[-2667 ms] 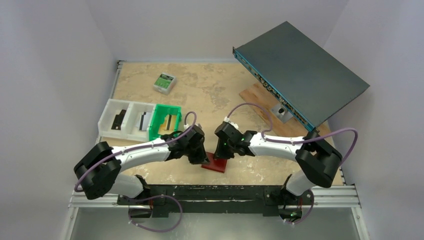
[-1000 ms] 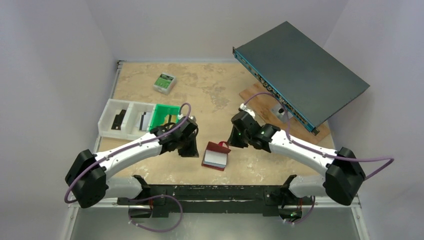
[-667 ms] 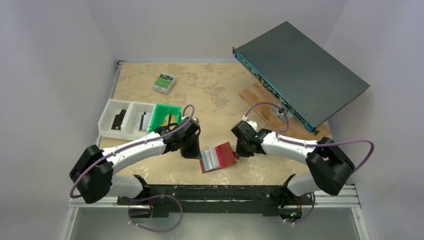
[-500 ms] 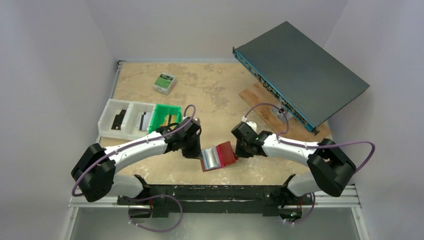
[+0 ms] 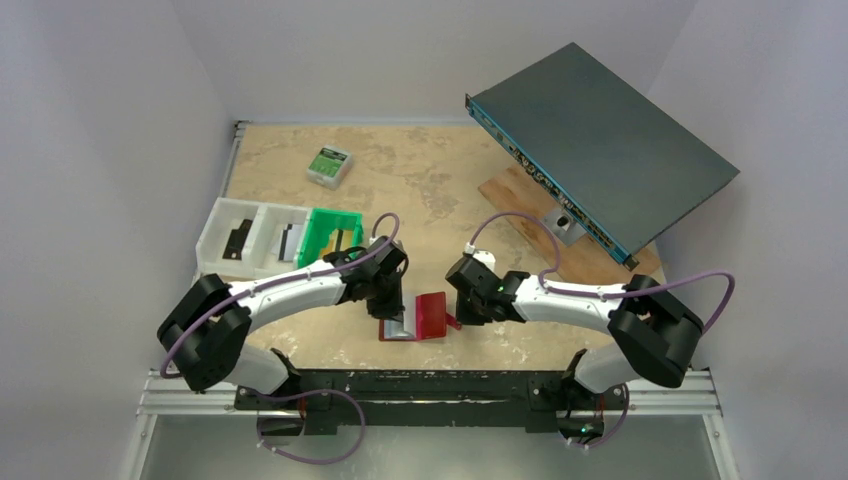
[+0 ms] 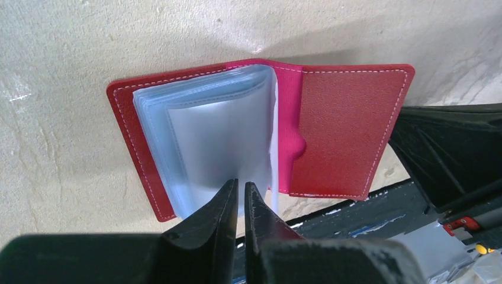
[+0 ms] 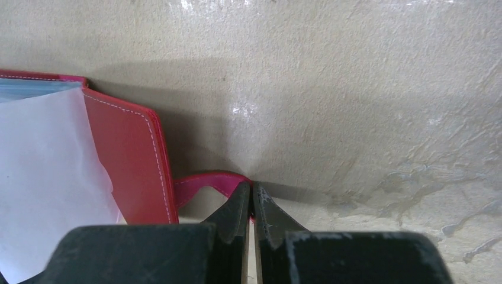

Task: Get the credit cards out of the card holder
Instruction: Open the card holder at the center of the board, then remove the credit card from the card holder.

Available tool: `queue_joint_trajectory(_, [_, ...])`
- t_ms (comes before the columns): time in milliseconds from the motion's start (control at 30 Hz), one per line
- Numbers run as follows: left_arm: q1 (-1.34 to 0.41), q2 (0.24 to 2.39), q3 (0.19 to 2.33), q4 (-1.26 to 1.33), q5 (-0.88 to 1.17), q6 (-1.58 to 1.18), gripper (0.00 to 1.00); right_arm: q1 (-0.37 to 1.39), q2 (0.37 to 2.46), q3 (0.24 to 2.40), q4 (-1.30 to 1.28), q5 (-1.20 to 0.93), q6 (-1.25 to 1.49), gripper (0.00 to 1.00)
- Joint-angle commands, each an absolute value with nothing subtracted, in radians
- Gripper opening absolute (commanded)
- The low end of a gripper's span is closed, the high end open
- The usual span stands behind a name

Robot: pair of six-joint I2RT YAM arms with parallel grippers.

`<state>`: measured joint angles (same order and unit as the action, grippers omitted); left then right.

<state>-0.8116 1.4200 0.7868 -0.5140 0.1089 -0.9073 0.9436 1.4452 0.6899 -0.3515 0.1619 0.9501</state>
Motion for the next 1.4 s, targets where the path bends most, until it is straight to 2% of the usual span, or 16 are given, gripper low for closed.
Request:
queue_joint_trajectory(0, [-0.805, 1.442, 0.779, -0.48, 0.116, -0.912, 0.08, 0.945, 1.421, 0.715, -0.433, 0.181, 0.948, 0.0])
queue_joint_trajectory(67, [-0.806, 1.45, 0.785, -0.478, 0.121, -0.908, 0.08, 0.945, 1.397, 0.739, -0.458, 0.19, 0.94, 0.05])
queue_joint_trajectory(200, [-0.806, 1.441, 0.796, -0.472, 0.137, -0.903, 0.08, 0.945, 1.331, 0.789, -0.518, 0.23, 0.937, 0.31])
queue_joint_trajectory(267, [-0.805, 1.438, 0.805, -0.466, 0.151, -0.898, 0.08, 0.945, 1.294, 0.82, -0.54, 0.247, 0.931, 0.39])
queue_joint_trajectory(467, [-0.807, 1.425, 0.826, -0.472, 0.178, -0.891, 0.08, 0.975, 1.207, 0.877, -0.466, 0.199, 0.902, 0.42])
queue_joint_trajectory(633, [-0.805, 1.387, 0.84, -0.502, 0.172, -0.888, 0.09, 1.047, 1.283, 0.913, -0.343, 0.135, 0.907, 0.4])
queue_joint_trajectory(867, [-0.802, 1.381, 0.868, -0.537, 0.175, -0.861, 0.12, 1.089, 1.344, 0.899, -0.212, 0.086, 0.927, 0.19])
queue_joint_trajectory(1067, [-0.757, 1.298, 0.828, -0.621, 0.072, -0.867, 0.14, 1.089, 1.392, 0.849, -0.195, 0.091, 0.948, 0.14])
queue_joint_trajectory(1367, [-0.738, 1.269, 0.759, -0.623, 0.078, -0.848, 0.14, 1.05, 1.433, 0.716, -0.219, 0.143, 0.992, 0.06])
